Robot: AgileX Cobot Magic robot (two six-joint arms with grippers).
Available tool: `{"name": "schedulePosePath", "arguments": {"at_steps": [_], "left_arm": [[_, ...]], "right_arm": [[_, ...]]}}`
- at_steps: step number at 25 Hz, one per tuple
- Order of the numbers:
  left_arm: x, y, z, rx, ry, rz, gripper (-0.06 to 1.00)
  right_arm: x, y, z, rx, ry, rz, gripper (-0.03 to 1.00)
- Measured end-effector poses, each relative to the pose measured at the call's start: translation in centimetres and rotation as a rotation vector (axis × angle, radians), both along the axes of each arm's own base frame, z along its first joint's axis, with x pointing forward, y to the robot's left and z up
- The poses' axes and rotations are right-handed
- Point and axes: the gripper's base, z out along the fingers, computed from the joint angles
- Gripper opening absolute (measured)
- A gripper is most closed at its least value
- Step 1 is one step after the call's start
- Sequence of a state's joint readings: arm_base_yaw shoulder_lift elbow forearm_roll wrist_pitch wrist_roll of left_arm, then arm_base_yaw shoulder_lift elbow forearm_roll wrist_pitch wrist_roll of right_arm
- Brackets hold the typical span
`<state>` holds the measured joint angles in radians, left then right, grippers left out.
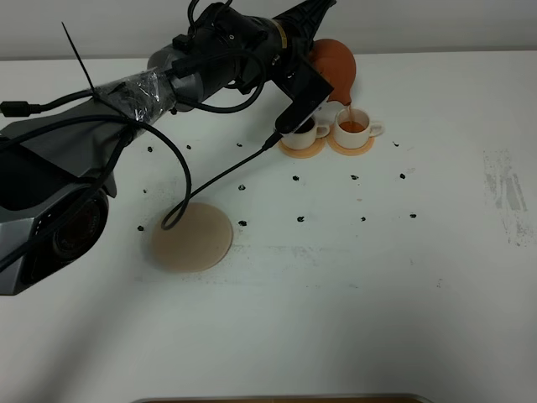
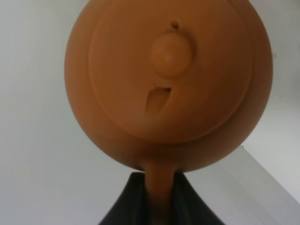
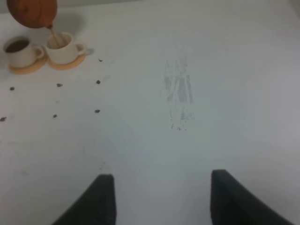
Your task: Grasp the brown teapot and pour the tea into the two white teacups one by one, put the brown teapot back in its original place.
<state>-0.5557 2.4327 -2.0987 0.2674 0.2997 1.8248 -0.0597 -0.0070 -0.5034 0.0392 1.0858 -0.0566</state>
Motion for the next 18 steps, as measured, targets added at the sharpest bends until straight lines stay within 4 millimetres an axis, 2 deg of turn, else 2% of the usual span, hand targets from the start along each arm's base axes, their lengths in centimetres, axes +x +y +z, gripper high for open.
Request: {"name": "schedulePosePath", "arguments": {"at_steps": [18], "left_arm": [[-0.22, -0.58, 0.22, 0.06, -0.061, -0.041, 0.12]], "right_arm": [[0.0, 0.0, 0.0, 0.0, 0.0, 0.0, 0.47]]}}
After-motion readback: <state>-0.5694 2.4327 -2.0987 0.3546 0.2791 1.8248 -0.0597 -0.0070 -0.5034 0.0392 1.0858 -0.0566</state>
